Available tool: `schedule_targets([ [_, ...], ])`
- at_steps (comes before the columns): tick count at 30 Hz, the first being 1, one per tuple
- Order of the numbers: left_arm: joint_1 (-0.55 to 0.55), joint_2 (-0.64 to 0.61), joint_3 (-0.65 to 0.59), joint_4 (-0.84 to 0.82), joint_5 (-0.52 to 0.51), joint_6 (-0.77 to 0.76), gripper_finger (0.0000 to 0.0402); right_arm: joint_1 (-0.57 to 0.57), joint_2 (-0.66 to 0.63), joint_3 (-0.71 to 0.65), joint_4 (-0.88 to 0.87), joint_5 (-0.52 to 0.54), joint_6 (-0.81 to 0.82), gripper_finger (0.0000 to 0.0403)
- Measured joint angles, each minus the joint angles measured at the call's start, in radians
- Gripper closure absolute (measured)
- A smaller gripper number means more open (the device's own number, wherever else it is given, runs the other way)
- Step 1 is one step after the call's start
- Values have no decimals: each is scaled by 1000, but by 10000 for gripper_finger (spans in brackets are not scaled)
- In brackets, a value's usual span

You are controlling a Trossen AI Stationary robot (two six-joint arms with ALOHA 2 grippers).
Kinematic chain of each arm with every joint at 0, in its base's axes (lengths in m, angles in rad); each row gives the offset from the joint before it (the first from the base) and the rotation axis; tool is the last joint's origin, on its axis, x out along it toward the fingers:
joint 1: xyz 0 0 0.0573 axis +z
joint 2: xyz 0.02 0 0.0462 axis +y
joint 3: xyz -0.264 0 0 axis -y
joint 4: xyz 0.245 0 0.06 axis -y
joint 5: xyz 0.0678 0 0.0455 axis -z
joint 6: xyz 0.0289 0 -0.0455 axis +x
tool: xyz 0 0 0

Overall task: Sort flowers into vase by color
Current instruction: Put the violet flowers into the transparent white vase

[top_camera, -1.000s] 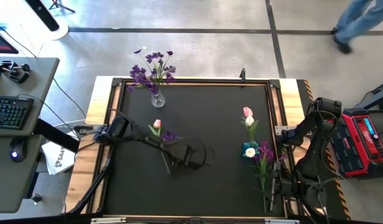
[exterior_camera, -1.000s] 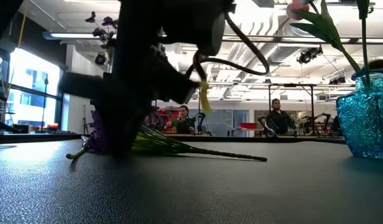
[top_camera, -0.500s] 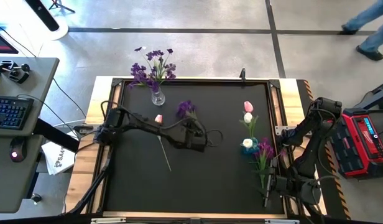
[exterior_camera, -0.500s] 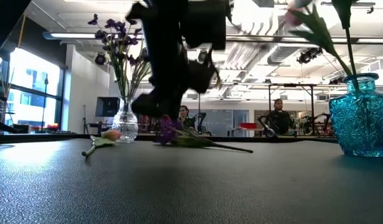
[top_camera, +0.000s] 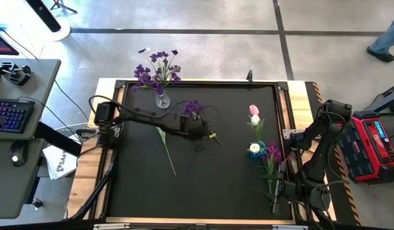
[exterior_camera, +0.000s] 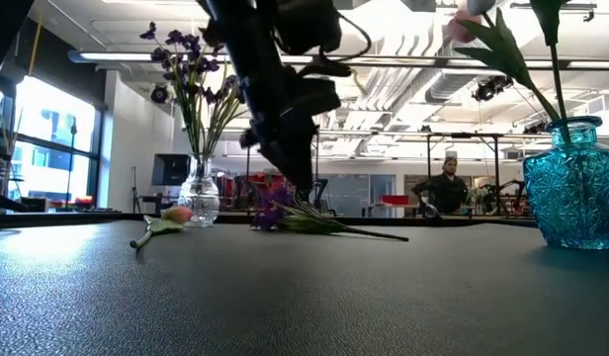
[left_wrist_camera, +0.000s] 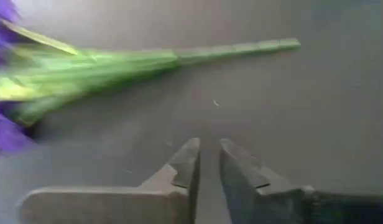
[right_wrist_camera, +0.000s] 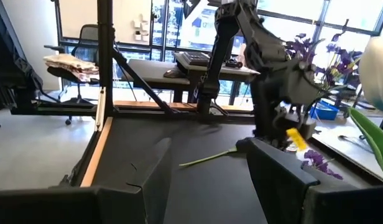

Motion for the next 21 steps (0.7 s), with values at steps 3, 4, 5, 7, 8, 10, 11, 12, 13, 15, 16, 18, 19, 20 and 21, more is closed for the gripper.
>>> schedule_targets([
  [3,-1,6,-11,64,21,-40,305,0,0,0,0,-1,-37,210],
  [4,-1,6,-10,78,26,-50,288,0,0,0,0,0,-52,210],
  [5,1,5,-11,89,31,-55,270,0,0,0,0,-1,-65,210],
  [7,15,5,-11,135,54,-69,232,1,0,0,-1,-7,-87,210],
  [8,25,6,-11,154,60,-85,213,2,0,0,-1,-10,-95,210],
  [10,51,5,-11,184,71,-135,179,2,0,0,-1,-32,-109,210],
  [11,63,8,-10,195,69,-166,166,2,0,0,-2,-43,-111,210],
  [12,74,15,-10,205,68,-191,156,2,0,0,-3,-55,-111,210],
  [13,84,21,-10,217,68,-207,150,2,0,0,-7,-63,-111,210],
  [15,97,40,-10,258,67,-196,145,2,0,0,-22,-78,-109,210],
  [16,97,48,-10,292,69,-176,145,2,0,0,-29,-81,-107,210],
  [18,88,71,11,335,98,-134,148,2,0,0,-35,-83,-105,210],
  [19,80,86,31,346,117,-112,150,1,0,0,-35,-83,-104,210],
  [20,72,103,52,353,129,-89,153,1,0,0,-36,-83,-104,210],
  [21,63,123,75,353,131,-64,155,1,0,0,-36,-83,-104,210],
])
